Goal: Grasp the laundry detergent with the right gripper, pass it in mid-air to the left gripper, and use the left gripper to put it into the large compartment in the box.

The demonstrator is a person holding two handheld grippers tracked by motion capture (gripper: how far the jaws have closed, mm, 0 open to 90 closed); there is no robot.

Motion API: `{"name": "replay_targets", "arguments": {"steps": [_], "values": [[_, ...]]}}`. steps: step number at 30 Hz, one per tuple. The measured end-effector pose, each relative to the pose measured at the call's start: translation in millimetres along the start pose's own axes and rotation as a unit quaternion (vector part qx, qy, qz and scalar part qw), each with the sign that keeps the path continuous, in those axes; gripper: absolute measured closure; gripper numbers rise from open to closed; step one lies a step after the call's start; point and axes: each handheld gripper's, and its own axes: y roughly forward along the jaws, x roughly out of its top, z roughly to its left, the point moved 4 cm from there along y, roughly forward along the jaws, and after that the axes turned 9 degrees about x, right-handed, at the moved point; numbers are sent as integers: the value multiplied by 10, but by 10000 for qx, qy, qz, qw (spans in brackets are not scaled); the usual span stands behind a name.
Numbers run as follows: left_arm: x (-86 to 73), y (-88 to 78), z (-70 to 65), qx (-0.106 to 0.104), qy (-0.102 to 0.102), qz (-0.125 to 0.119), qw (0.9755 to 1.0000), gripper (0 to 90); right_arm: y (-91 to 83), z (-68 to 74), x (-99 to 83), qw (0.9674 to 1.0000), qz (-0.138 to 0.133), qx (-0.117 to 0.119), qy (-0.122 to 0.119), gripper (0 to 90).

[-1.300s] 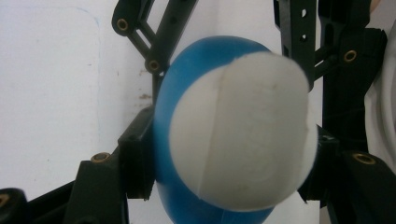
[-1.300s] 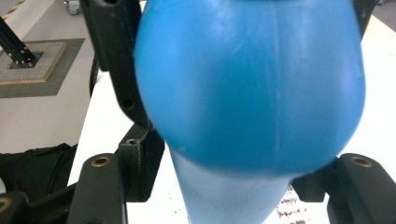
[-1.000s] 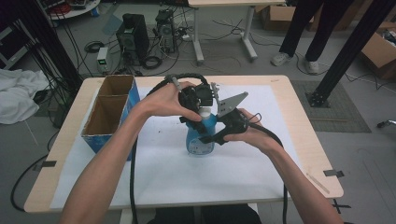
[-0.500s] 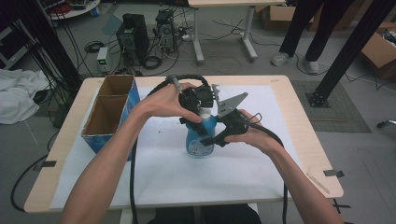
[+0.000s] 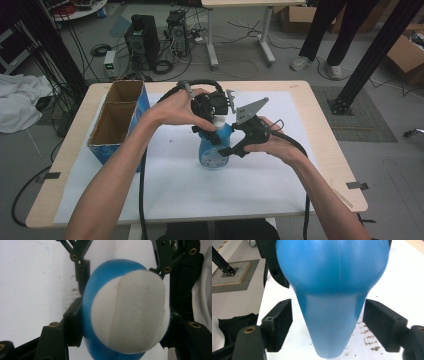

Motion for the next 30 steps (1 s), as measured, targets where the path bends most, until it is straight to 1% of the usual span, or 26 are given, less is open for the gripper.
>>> {"name": "replay_targets", "arguments": {"steps": [3,5,7,8,9,10,11,12,14,15,17,19,21,25,26,28,29,30], "values": [[-5,-10,9,25,-24,-34,10000,375,-15,5,-13,10000,32,30,27,197],[-13,-18,15,23,-52,-36,10000,376,-27,4,-25,10000,51,36,64,158],[-22,-27,20,25,-69,-25,10000,375,-43,5,-39,9999,68,58,108,157],[-26,-34,21,30,-101,-21,9999,376,-56,6,-48,9998,81,64,147,157],[-31,-39,20,26,-150,-8,9999,375,-91,-1,-67,9997,113,14,199,157],[-33,-45,19,15,-216,-15,9998,375,-91,-1,-67,9997,113,14,199,157],[-36,-53,32,46,-189,4,9998,375,-141,-7,-87,9996,96,-32,281,157],[-42,-60,32,39,-231,46,9997,375,-141,-7,-87,9996,96,-32,281,157],[-48,-71,40,48,-280,130,9995,376,-195,-12,-115,9993,98,-8,353,157],[-47,-76,46,55,-312,155,9994,376,-256,-22,-147,9991,111,-34,409,157],[-45,-96,59,79,-355,191,9992,376,-280,-29,-161,9990,128,-56,433,157],[-42,-122,75,119,-426,195,9988,375,-352,-51,-209,9981,222,-241,520,157],[-42,-153,91,159,-507,195,9984,375,-420,-70,-258,9971,276,-378,593,158],[-43,-230,141,246,-754,174,9967,376,-543,-85,-356,9951,334,-596,709,159],[-42,-257,155,267,-853,185,9958,376,-573,-88,-379,9945,327,-669,742,159],[-43,-301,183,333,-985,189,9944,376,-635,-96,-420,9935,282,-771,789,159],[-47,-335,202,357,-1027,252,9938,376,-666,-96,-440,9928,275,-825,830,159],[-46,-362,216,403,-1135,237,9924,376,-698,-100,-461,9919,295,-896,848,159]]}}
